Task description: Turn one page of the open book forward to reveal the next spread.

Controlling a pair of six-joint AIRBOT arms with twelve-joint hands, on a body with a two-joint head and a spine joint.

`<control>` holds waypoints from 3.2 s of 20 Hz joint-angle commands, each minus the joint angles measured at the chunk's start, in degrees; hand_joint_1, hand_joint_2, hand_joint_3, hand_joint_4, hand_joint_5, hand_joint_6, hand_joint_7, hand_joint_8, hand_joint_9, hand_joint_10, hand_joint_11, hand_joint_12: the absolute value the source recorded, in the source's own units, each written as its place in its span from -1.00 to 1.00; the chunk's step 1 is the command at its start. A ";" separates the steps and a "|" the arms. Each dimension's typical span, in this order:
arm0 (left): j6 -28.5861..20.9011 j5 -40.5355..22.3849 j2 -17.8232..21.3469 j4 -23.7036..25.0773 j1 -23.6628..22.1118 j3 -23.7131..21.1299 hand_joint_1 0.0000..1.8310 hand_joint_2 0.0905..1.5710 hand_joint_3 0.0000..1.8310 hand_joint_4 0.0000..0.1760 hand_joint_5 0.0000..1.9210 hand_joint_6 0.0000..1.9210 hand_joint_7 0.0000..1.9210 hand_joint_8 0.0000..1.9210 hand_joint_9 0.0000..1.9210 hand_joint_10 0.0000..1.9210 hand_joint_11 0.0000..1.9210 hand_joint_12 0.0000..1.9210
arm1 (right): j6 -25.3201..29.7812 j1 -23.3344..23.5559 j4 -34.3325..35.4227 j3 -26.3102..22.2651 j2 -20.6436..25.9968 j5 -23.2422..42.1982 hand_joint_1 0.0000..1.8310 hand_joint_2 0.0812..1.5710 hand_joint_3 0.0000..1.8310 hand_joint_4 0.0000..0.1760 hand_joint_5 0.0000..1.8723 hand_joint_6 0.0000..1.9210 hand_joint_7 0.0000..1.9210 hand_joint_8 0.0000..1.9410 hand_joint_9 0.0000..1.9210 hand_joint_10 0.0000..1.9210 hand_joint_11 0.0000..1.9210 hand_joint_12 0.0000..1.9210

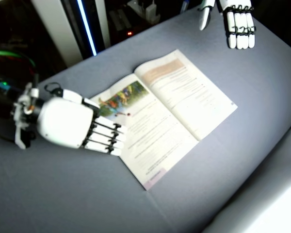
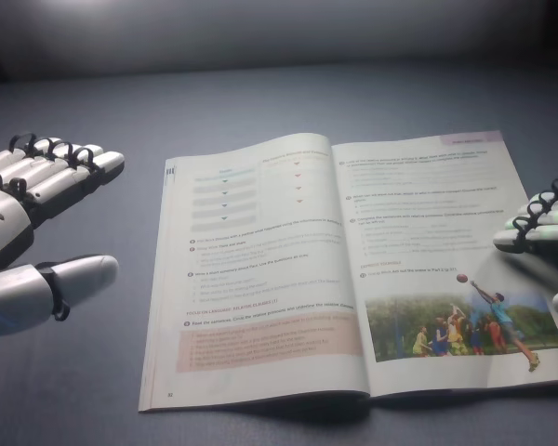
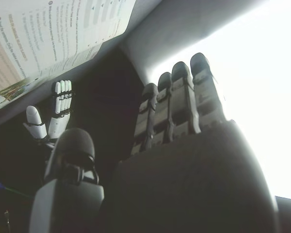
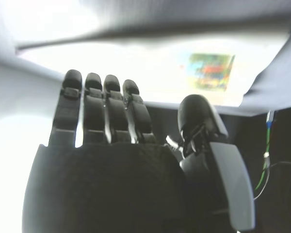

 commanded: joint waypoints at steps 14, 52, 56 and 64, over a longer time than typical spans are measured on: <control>-0.55 -7.35 -0.06 -0.37 -0.92 0.70 -1.00 0.72 -1.00 -1.00 -0.90 -0.99 -0.91 -0.99 -0.91 -0.99 -0.97 -0.87 | 4.71 9.57 -5.42 2.55 -9.46 9.52 -1.00 0.78 -0.99 -1.00 -0.92 -1.00 -0.94 -1.00 -0.94 -1.00 -0.90 -0.91; -2.79 -16.64 1.11 -5.71 -0.25 1.25 -1.00 0.59 -1.00 -1.00 -0.87 -1.00 -0.88 -1.00 -0.89 -1.00 -0.91 -0.91 | 3.44 13.02 5.66 -3.21 -9.87 33.20 -1.00 0.79 -0.99 -1.00 -0.69 -1.00 -0.75 -1.00 -0.82 -1.00 -0.89 -0.97; -4.02 -22.11 0.27 -6.06 0.82 -0.03 -1.00 0.64 -0.99 -1.00 -0.90 -1.00 -0.90 -1.00 -0.93 -1.00 -0.96 -0.92 | -2.52 7.38 17.25 -5.30 -3.77 36.85 -1.00 0.84 -0.98 -1.00 -0.79 -1.00 -0.86 -1.00 -0.89 -1.00 -0.88 -0.96; -11.00 -35.37 -1.90 -5.28 2.26 -0.85 -1.00 0.80 -0.99 -1.00 -0.97 -1.00 -1.00 -1.00 -1.00 -1.00 -1.00 -1.00 | -3.11 -7.57 42.35 -7.57 -0.23 64.14 -1.00 0.72 -1.00 -1.00 -0.87 -0.99 -0.97 -0.99 -0.99 -1.00 -1.00 -0.89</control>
